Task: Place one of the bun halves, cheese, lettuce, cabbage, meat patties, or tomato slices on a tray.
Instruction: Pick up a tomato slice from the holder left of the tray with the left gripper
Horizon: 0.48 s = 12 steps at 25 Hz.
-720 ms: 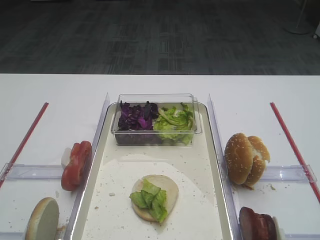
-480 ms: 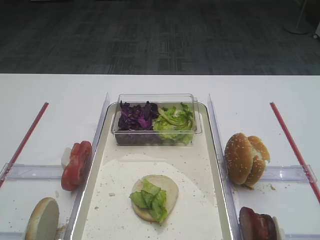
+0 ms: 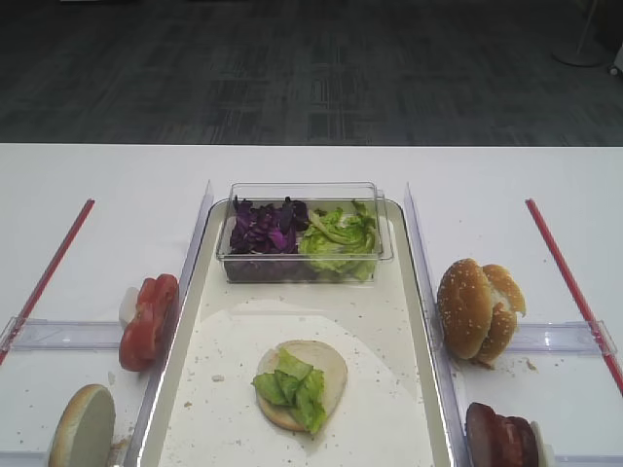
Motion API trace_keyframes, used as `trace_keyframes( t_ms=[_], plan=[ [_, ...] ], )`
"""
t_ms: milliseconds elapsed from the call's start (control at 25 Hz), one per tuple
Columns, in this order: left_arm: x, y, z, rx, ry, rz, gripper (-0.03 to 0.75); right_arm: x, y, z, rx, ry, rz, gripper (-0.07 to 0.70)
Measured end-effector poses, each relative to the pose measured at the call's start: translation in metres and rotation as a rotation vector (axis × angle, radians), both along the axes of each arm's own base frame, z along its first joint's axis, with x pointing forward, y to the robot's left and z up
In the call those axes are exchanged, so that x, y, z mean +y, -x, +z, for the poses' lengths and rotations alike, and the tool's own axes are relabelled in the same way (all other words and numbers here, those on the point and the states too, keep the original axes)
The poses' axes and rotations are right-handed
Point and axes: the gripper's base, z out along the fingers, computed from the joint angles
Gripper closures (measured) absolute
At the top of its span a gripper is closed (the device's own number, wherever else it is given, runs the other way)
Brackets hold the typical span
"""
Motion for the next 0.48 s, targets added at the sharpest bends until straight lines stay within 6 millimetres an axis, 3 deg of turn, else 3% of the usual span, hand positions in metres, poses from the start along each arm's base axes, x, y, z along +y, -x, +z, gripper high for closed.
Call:
trace_keyframes(
  t_ms=[480],
  plan=[
    [0.0000,0.0000,0.0000,0.000,0.000,0.000,0.225,0.0000,0.0000,0.0000,0.000,0.000,0.000,0.186]
  ],
)
